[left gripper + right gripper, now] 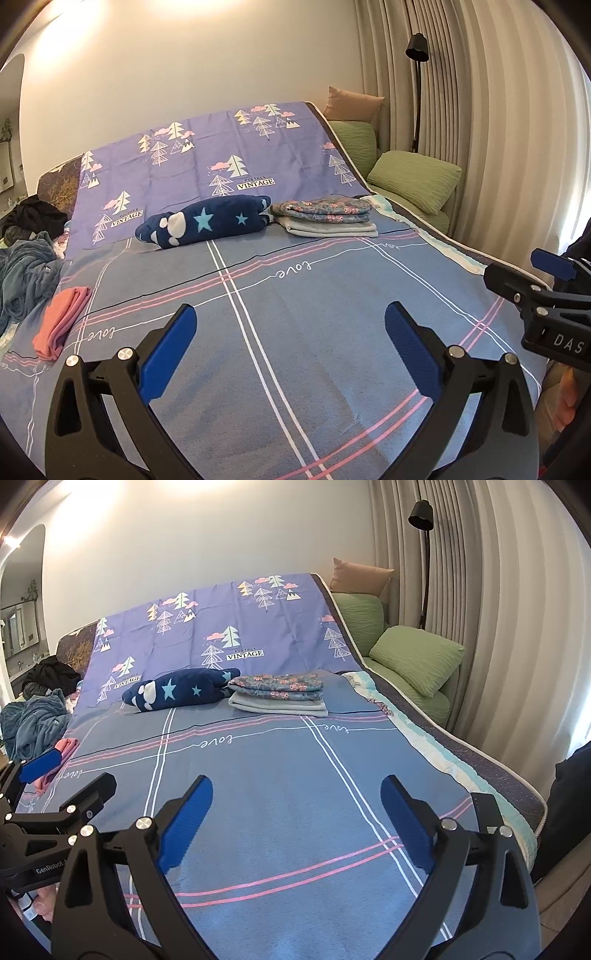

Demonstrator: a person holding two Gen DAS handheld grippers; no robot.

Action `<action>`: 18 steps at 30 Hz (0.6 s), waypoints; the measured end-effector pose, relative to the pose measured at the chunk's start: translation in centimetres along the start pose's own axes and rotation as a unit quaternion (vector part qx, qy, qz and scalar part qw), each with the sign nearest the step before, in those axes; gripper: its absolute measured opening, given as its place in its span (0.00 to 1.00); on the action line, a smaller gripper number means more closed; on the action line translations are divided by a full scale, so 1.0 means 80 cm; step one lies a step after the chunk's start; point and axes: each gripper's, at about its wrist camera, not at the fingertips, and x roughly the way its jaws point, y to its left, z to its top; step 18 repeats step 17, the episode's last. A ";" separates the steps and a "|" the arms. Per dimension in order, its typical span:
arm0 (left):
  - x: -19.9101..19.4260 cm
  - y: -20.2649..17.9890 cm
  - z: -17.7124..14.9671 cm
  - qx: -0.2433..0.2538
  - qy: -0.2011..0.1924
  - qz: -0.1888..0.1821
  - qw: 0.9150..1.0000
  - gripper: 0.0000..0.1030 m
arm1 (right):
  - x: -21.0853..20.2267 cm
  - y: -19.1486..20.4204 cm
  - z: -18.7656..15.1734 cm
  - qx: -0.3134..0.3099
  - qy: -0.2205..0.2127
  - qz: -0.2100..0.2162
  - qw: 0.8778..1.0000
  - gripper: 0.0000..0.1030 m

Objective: Fold small clothes

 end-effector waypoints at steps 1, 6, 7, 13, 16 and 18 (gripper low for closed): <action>0.000 0.000 0.000 0.001 0.000 0.001 1.000 0.99 | 0.000 0.001 0.000 -0.001 0.000 0.000 1.000 0.91; 0.002 -0.001 0.000 0.003 0.001 0.000 1.000 0.99 | 0.003 0.003 0.000 -0.002 0.002 0.000 1.000 0.91; 0.002 -0.001 -0.001 0.003 0.002 0.000 1.000 0.99 | 0.003 0.003 0.000 -0.002 0.003 0.000 1.000 0.91; 0.001 0.000 -0.001 0.005 0.000 0.005 1.000 0.99 | 0.005 0.007 0.000 -0.006 0.005 -0.003 1.000 0.91; 0.000 0.001 -0.002 0.004 0.000 0.005 1.000 0.99 | 0.005 0.009 -0.001 -0.008 0.003 -0.003 1.000 0.91; 0.000 0.001 -0.003 0.004 -0.001 0.006 1.000 0.99 | 0.005 0.009 -0.001 -0.008 0.003 -0.003 1.000 0.91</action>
